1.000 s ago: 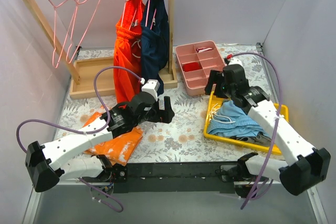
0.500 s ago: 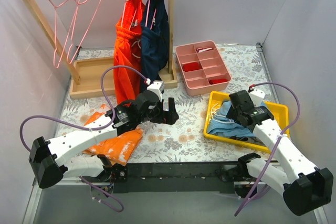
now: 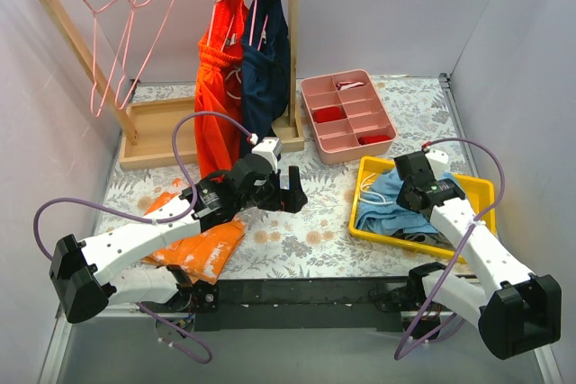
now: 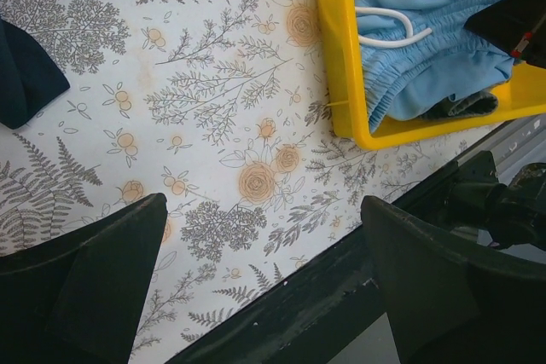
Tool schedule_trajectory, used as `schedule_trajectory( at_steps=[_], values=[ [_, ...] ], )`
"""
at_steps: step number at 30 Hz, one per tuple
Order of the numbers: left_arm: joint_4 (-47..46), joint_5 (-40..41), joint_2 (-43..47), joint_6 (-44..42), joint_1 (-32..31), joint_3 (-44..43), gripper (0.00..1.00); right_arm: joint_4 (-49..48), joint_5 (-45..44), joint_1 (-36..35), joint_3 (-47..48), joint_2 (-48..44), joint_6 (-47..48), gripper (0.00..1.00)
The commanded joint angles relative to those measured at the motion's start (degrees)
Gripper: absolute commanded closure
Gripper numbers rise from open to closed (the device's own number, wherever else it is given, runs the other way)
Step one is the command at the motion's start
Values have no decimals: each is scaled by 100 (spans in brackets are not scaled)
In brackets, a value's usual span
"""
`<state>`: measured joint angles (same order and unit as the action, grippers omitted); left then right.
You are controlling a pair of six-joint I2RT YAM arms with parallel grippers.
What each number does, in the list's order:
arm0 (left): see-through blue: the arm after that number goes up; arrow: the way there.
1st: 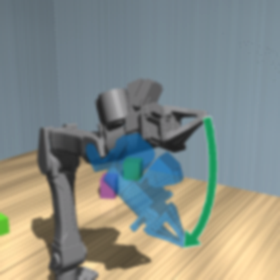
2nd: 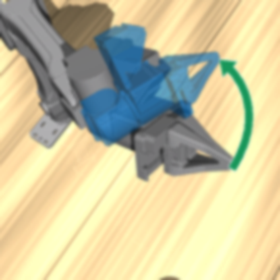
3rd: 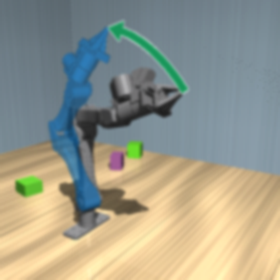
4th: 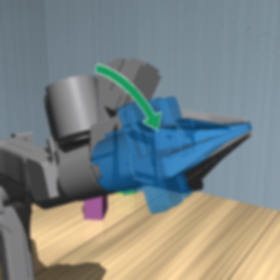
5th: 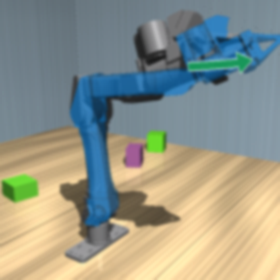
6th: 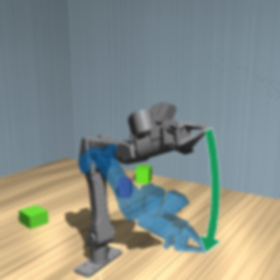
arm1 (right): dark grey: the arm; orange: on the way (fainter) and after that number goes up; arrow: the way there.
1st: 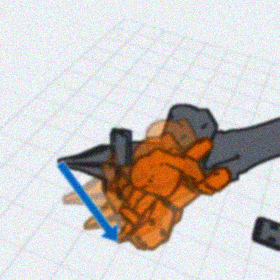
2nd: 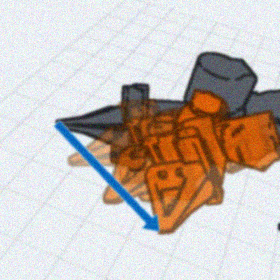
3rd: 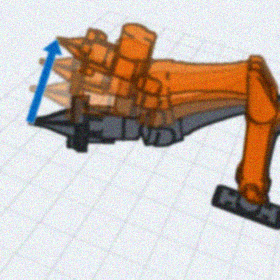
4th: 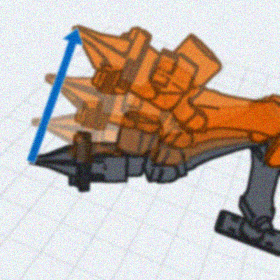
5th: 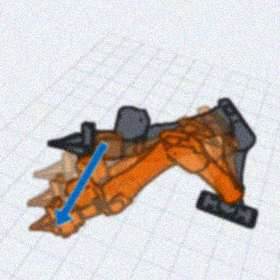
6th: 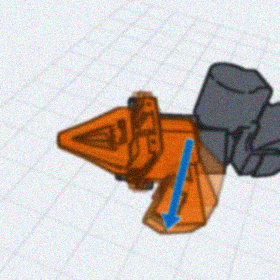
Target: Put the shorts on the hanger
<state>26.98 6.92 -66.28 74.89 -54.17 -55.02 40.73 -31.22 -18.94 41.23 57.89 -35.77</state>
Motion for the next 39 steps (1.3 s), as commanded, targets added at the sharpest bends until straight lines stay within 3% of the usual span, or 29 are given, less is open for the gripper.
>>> schedule_trajectory(
  at_steps=[1, 5, 6, 7, 9, 10, 18, 21, 24, 25, 27, 36, 39],
  values=[
    [35, -164, 45, 8, 12, -140, 2, -259, 310, 39, 226, -172, 131, 99],
    [-88, -296, 54, -62, 21, -79, 2, 66, 275, 39, 859, -304, 254, 98],
    [-105, -305, 54, -63, 21, -87, 2, 154, 275, 39, 1025, -331, 255, 87],
    [-140, -331, 36, -80, 12, -87, 2, 329, 249, 31, 1079, -340, 220, 62],
    [-149, -393, 10, -89, 21, -122, 2, 400, 196, 39, 941, -444, 141, 40],
    [-149, -402, 1, -106, 21, -149, 2, 401, 117, 39, 835, -506, 79, 25],
    [-79, -542, -60, -256, 21, -237, 2, -99, 273, 479, 78, -349, -36, 14],
    [-62, -534, 1, -256, 12, -202, 2, -407, 327, 514, -63, -174, 70, 18],
    [-79, -516, 89, -221, 21, -141, 2, -417, 328, 540, 156, -50, 219, 38],
    [-96, -525, 106, -221, 21, -123, 2, -417, 310, 549, 227, -67, 254, 63],
    [-132, -551, 133, -212, 12, -70, 2, -382, 266, 567, 516, -146, 368, 96],
    [-500, -683, 89, -405, 12, -26, 2, 339, 792, 567, 2333, -366, 545, 99],
    [-912, -1104, -165, -572, 12, -17, 2, 435, 1100, 567, 2818, -296, 606, 99]
  ],
)
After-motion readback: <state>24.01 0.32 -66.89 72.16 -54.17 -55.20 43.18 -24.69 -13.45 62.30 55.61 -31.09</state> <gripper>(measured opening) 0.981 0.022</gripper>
